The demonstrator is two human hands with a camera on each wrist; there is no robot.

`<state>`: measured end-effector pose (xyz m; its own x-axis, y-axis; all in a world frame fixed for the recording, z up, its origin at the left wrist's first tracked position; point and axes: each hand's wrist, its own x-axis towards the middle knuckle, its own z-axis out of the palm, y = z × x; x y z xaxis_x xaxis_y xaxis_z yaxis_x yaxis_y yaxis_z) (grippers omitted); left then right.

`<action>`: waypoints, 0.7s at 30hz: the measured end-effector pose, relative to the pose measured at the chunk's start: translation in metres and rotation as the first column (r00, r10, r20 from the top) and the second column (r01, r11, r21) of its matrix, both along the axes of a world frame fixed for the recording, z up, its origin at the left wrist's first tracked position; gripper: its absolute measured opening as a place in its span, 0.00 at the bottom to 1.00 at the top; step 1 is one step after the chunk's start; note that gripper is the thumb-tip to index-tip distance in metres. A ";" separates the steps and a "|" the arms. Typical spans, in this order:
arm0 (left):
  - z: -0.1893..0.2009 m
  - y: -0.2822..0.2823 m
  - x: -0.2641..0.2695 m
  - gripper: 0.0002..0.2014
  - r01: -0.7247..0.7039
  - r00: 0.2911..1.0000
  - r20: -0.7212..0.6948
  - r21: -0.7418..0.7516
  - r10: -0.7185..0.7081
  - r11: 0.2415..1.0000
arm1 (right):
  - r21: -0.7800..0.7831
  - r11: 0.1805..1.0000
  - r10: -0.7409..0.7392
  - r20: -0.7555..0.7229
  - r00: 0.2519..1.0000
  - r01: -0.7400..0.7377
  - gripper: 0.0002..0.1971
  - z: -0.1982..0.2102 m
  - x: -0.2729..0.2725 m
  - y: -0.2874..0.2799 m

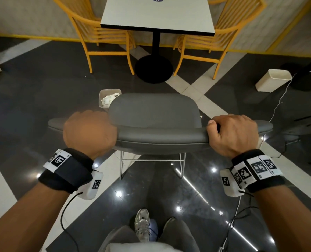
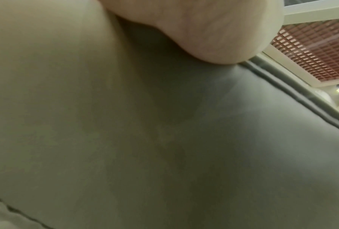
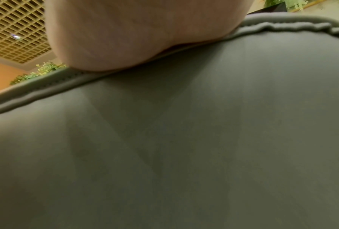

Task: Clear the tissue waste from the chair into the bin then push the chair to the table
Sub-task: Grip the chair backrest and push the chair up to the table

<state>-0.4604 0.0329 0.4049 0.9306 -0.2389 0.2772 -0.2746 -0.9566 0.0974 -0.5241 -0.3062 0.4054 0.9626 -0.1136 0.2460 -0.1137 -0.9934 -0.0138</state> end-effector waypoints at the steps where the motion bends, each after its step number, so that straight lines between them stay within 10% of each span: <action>1: 0.001 -0.001 0.005 0.17 0.002 1.000 0.000 -0.001 -0.002 1.000 | 0.002 1.000 -0.008 -0.009 1.000 0.008 0.24 0.000 0.005 0.000; 21: -0.001 -0.022 0.150 0.17 -0.062 0.998 -0.028 0.031 0.063 0.998 | 0.004 1.000 0.027 0.019 0.999 -0.027 0.28 -0.005 0.151 -0.024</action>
<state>-0.3099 0.0108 0.4044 0.9515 -0.1878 0.2439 -0.2117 -0.9744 0.0758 -0.3730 -0.3301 0.4009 0.9606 -0.0883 0.2635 -0.0860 -0.9961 -0.0203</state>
